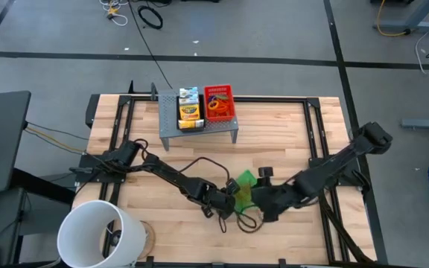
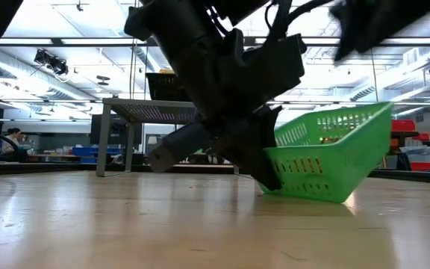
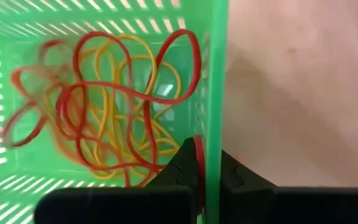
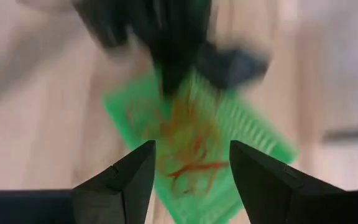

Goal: Pick & Place Office Desk Supplies
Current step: Put the green bin on the shelf

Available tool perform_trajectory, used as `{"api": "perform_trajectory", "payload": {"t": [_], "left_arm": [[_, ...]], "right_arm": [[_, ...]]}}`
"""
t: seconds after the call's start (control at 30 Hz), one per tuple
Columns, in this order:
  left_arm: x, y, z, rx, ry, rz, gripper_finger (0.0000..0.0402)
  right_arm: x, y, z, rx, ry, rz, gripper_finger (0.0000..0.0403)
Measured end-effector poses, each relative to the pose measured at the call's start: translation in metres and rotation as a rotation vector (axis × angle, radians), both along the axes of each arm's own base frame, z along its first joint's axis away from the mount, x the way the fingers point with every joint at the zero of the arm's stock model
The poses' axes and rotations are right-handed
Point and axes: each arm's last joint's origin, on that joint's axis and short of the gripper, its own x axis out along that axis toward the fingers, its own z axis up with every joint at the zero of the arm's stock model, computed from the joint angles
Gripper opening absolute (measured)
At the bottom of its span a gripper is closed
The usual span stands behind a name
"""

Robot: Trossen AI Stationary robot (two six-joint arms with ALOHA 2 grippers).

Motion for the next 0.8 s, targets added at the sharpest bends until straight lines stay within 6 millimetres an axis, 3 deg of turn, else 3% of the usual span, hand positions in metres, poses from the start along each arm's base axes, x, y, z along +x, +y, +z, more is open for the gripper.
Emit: {"api": "perform_trajectory", "payload": {"t": [0.13, 0.23, 0.33, 0.47, 0.6, 0.8], "left_arm": [[-0.001, -0.001, -0.001, -0.008, 0.001, 0.019, 0.0005], [-0.001, -0.001, -0.002, -0.014, 0.002, 0.03, 0.0005], [-0.002, -0.001, -0.002, -0.023, 0.004, 0.041, 0.0005], [-0.003, -0.001, -0.001, -0.027, 0.008, 0.042, 0.0005], [-0.004, -0.001, 0.005, -0.046, 0.009, 0.046, 0.0005], [-0.006, 0.001, 0.013, -0.065, 0.005, 0.052, 0.0005]], "right_arm": [[-0.011, 0.013, 0.038, 0.045, -0.352, 0.151, 0.0213], [-0.03, 0.015, 0.044, 0.105, -0.605, 0.289, 0.0213], [-0.054, 0.002, 0.027, 0.176, -0.813, 0.358, 0.0212], [-0.081, -0.025, -0.015, 0.264, -0.986, 0.368, 0.0212], [-0.101, -0.049, -0.05, 0.341, -1.047, 0.361, 0.0212], [-0.118, -0.076, -0.078, 0.378, -1.112, 0.347, 0.0212]]}}
